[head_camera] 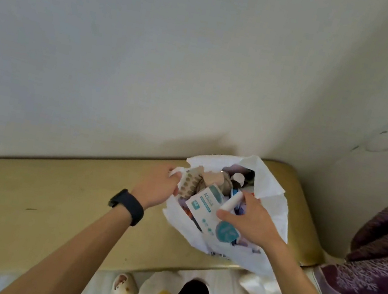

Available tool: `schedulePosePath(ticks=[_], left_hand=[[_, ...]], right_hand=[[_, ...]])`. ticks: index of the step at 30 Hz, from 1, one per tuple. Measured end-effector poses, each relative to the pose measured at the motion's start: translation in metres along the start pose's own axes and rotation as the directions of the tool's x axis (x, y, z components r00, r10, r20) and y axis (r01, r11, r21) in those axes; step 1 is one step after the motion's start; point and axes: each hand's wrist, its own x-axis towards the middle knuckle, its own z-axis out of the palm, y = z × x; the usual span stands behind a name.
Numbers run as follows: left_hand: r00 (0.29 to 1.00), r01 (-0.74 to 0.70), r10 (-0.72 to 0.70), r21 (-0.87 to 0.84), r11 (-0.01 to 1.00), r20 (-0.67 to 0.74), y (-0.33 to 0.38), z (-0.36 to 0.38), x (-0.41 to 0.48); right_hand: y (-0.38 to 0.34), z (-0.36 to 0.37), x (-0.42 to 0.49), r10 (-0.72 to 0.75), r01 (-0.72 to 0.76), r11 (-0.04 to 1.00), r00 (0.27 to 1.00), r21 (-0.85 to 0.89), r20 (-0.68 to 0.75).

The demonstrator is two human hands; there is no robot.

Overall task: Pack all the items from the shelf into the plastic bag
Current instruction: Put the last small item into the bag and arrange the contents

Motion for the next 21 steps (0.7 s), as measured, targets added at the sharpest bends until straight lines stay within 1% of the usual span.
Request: schedulePosePath(ticks=[2, 5, 8, 10, 12, 16, 18, 20, 21], left_hand=[[0.999, -0.042, 0.042, -0.014, 0.999, 0.013, 0.011, 0.003, -0.002], [0.996, -0.070, 0.072, -0.039, 0.997, 0.047, 0.012, 0.013, -0.006], [0.997, -0.050, 0.056, -0.108, 0.993, 0.055, 0.010, 0.016, -0.009], [0.997, -0.041, 0.050, -0.136, 0.990, 0.059, 0.008, 0.014, -0.010], [0.998, -0.026, 0.033, -0.154, 0.988, 0.048, 0.006, 0.011, -0.010], [1.000, 0.020, -0.016, -0.195, 0.981, 0.023, 0.001, 0.012, -0.009], [1.000, 0.017, -0.015, -0.207, 0.978, 0.011, 0.000, 0.013, -0.010], [1.000, -0.001, -0.001, -0.222, 0.975, -0.006, 0.001, 0.014, -0.013], [1.000, -0.011, 0.008, -0.233, 0.973, -0.011, 0.003, 0.014, -0.016]], right_hand=[[-0.003, -0.004, 0.008, -0.012, 0.012, 1.000, 1.000, -0.019, -0.028], [-0.003, -0.008, 0.020, -0.013, 0.009, 0.991, 1.000, -0.131, -0.029], [0.000, -0.012, 0.024, 0.028, -0.018, 0.956, 0.999, -0.294, 0.030], [-0.001, -0.015, 0.026, 0.030, 0.001, 0.907, 0.997, -0.422, 0.067], [-0.003, -0.018, 0.030, -0.023, 0.059, 0.868, 0.997, -0.493, 0.078], [-0.006, -0.015, 0.036, -0.169, 0.187, 0.822, 0.982, -0.537, 0.082], [-0.002, -0.013, 0.032, -0.198, 0.178, 0.808, 0.980, -0.561, 0.025], [0.007, -0.012, 0.021, -0.236, 0.135, 0.813, 0.966, -0.566, -0.108], [0.011, -0.012, 0.012, -0.263, 0.116, 0.826, 0.945, -0.552, -0.195]])
